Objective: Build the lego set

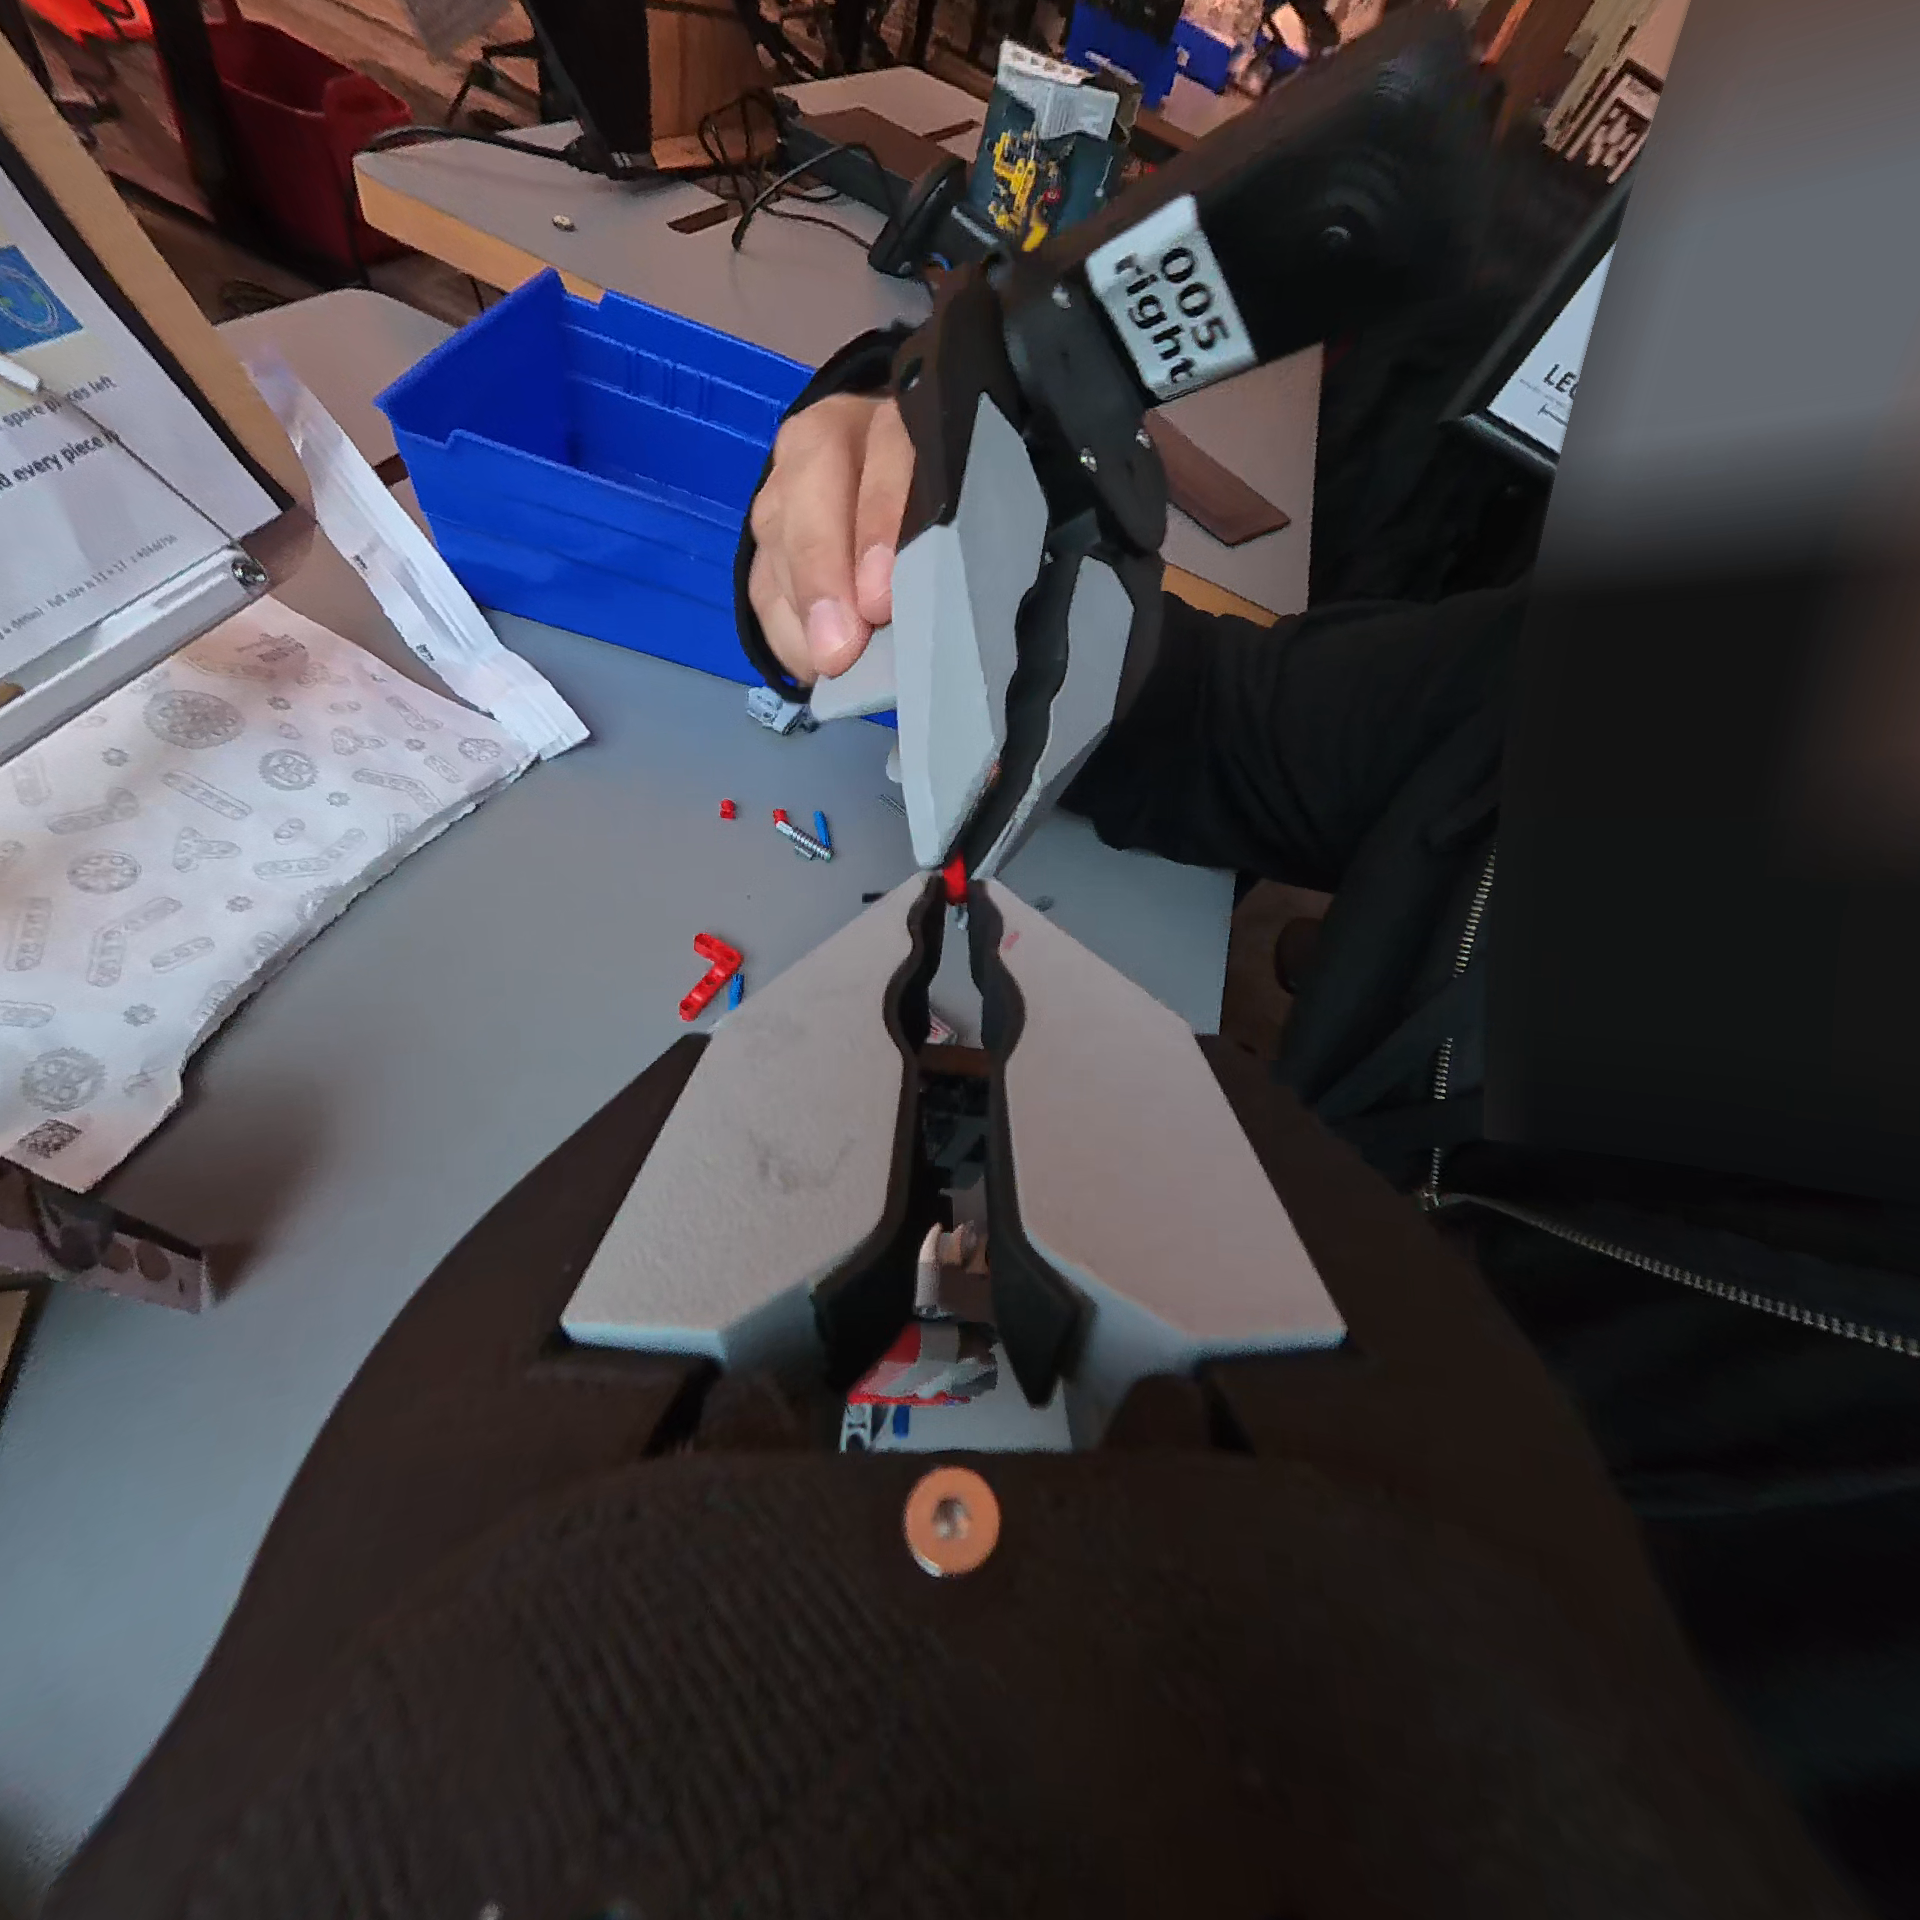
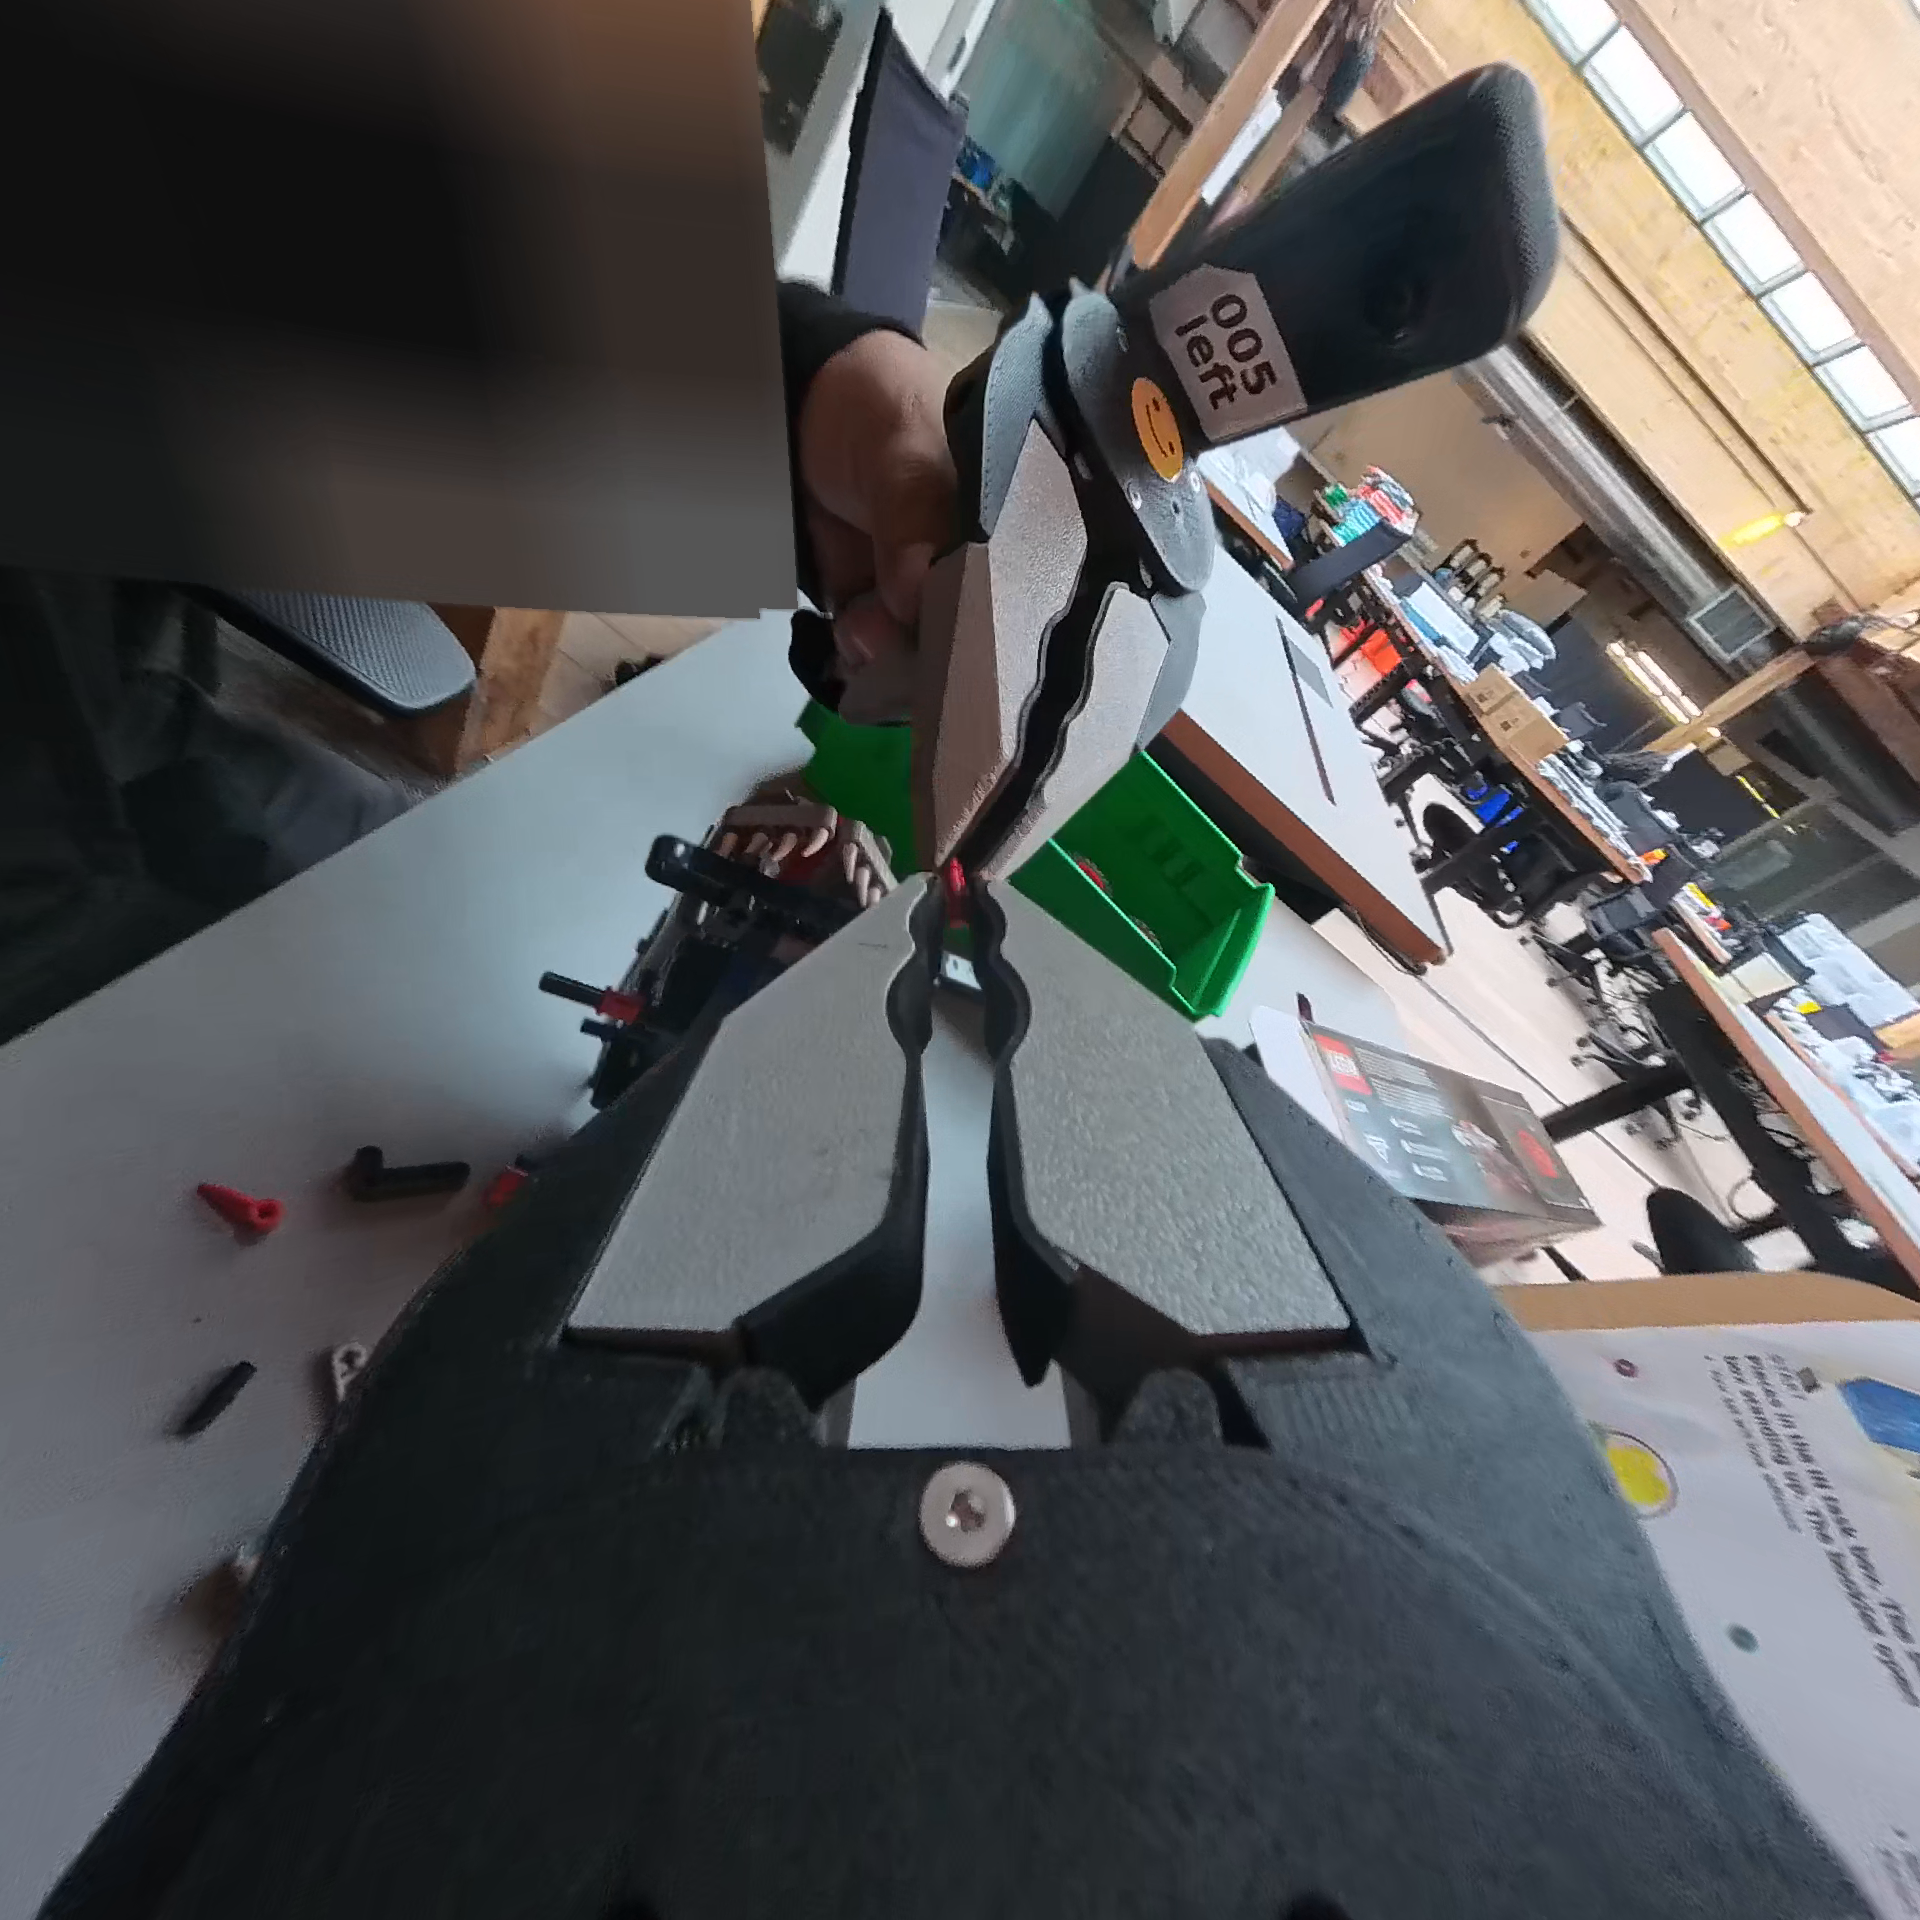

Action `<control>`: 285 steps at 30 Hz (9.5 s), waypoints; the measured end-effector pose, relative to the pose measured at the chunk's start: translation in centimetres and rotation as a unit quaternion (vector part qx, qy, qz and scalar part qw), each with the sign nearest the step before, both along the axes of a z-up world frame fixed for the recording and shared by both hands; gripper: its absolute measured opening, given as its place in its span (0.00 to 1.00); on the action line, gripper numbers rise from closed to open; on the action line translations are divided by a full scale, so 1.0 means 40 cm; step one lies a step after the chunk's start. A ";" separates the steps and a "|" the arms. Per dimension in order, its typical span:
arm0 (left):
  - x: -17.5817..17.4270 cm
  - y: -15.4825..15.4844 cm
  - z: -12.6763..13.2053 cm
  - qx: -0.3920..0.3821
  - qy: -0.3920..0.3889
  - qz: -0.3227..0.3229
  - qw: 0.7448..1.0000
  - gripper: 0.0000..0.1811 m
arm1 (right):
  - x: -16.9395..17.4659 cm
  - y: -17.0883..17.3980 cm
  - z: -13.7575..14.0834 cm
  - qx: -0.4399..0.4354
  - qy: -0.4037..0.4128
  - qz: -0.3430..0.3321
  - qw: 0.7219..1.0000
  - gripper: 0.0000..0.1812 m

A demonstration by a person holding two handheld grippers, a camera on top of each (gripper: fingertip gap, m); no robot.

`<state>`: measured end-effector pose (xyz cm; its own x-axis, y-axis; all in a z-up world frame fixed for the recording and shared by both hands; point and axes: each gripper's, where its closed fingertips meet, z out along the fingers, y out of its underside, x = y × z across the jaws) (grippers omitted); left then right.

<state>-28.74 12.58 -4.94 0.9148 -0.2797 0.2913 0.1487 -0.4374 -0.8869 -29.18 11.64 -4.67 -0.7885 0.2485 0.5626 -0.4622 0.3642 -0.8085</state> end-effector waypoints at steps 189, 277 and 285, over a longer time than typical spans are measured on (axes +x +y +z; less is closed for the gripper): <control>-0.074 -0.015 -0.136 0.003 0.066 -0.066 0.996 0.20 | 0.074 0.268 -0.529 0.128 -0.421 -0.298 0.847 0.17; 0.014 -0.033 -0.116 -0.294 0.259 0.027 0.919 0.01 | 0.037 -0.040 -0.146 0.030 -0.359 -0.226 0.905 0.25; 0.016 -0.037 -0.116 -0.323 0.232 0.024 0.917 0.01 | 0.038 -0.047 -0.146 0.028 -0.356 -0.237 0.904 0.25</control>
